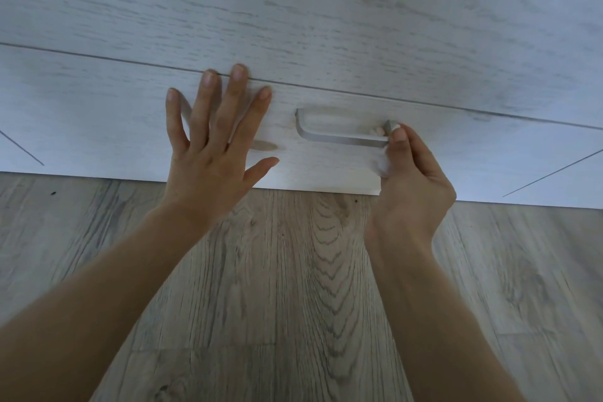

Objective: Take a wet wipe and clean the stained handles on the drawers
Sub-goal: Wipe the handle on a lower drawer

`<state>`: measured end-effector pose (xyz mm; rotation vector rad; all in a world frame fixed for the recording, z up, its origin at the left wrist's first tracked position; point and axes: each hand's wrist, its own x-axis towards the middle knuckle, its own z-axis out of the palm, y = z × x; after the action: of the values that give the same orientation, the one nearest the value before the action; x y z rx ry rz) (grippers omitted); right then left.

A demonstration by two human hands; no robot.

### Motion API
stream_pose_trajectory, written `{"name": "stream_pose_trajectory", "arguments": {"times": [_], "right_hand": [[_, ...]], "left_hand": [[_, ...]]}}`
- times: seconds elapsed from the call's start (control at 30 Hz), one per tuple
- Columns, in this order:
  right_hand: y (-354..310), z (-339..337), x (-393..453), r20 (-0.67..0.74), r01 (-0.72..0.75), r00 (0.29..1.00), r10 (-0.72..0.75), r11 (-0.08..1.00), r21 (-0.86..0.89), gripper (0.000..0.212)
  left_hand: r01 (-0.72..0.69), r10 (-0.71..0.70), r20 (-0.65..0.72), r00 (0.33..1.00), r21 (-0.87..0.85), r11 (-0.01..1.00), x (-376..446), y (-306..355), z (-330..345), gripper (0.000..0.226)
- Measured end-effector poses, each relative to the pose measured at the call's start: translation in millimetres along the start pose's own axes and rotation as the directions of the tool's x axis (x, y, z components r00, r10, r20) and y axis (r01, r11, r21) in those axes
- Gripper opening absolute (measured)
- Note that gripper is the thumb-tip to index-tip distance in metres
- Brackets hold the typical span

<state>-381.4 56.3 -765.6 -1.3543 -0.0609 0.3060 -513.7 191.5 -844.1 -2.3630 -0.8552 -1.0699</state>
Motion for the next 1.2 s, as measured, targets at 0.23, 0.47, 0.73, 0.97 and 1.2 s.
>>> {"name": "stream_pose_trajectory", "arguments": {"times": [0.23, 0.47, 0.73, 0.97, 1.2], "right_hand": [[4.2, -0.9, -19.7, -0.047, -0.023, 0.999, 0.027, 0.997, 0.073, 0.009], [10.5, 10.7, -36.3, -0.076, -0.044, 0.996, 0.049, 0.997, 0.061, 0.011], [19.5, 36.4, -66.7, 0.110, 0.212, 0.974, -0.197, 0.967, -0.143, 0.008], [24.8, 62.2, -62.7, 0.074, 0.320, 0.947, -0.311, 0.919, -0.228, 0.011], [24.1, 59.2, -57.7, 0.067, 0.325, 0.946, -0.318, 0.916, -0.236, 0.021]], "left_hand": [[-0.015, 0.015, 0.002, 1.000, 0.021, 1.000, 0.6, 2.0, -1.4, 0.082], [-0.032, 0.031, 0.022, 0.999, 0.022, 0.999, 0.6, -1.8, -7.8, 0.078], [-0.078, 0.078, 0.011, 0.997, 0.071, 0.994, -1.6, -11.4, -10.4, 0.084], [-0.061, 0.061, -0.010, 0.998, 0.052, 0.997, -0.1, -7.2, -9.8, 0.078], [-0.042, 0.042, 0.021, 0.999, 0.038, 0.998, 1.8, -1.6, -15.9, 0.080]]}}
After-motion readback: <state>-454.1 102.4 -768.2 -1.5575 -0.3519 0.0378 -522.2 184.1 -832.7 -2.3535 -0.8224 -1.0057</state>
